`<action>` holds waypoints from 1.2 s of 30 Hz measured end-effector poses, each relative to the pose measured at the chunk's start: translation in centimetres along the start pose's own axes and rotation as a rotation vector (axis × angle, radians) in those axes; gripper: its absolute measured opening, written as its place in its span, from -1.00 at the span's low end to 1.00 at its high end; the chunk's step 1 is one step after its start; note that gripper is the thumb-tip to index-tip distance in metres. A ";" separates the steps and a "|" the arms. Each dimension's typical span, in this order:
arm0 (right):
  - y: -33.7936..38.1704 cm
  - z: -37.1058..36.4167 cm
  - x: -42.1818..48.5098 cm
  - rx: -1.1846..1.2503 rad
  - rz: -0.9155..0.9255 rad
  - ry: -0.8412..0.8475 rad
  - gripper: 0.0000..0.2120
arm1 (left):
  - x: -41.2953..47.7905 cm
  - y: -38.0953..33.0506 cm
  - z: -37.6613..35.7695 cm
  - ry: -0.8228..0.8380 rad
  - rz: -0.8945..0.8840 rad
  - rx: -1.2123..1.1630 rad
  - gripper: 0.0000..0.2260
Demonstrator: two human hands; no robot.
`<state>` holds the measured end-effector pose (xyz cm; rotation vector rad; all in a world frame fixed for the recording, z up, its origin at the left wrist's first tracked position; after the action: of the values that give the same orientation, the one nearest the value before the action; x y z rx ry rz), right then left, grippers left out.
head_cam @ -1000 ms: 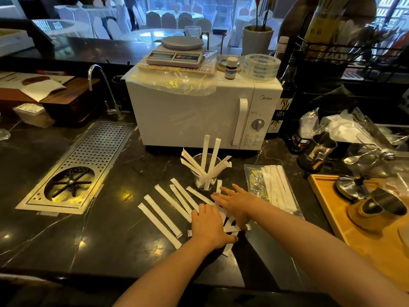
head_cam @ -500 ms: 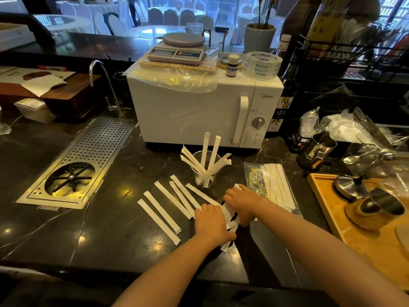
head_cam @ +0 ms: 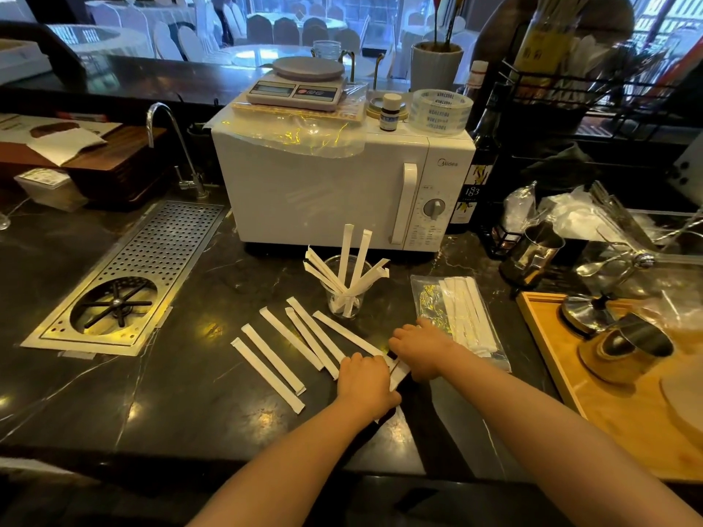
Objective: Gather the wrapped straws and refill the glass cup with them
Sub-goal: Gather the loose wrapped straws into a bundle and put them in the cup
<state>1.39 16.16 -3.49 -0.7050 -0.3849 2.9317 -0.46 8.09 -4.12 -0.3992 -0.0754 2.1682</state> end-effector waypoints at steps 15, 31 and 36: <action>1.1 -0.6 -1.2 0.052 -0.042 -0.012 -0.70 | -0.7 -1.7 -0.9 0.016 -0.143 0.135 -0.72; 1.5 0.8 -2.9 0.064 -0.089 -0.116 -0.73 | -0.7 -0.8 -1.0 -0.031 -0.130 0.047 -0.68; 1.5 3.8 -3.5 0.075 -0.105 -0.227 -0.74 | -0.7 -0.1 0.3 -0.084 -0.061 -0.143 -0.65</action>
<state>2.70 13.37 0.88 -0.3319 -0.3181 2.9145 -0.07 7.62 -3.60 -0.3816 -0.2874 2.1256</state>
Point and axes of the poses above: each hand's wrist, its own x-axis towards the middle knuckle, its own z-axis out of the back of the hand, y = z × x, the point moved 6 cm from there along x, towards the middle knuckle, and after that the axes turned 4 degrees about -y, right-handed, at the moved point
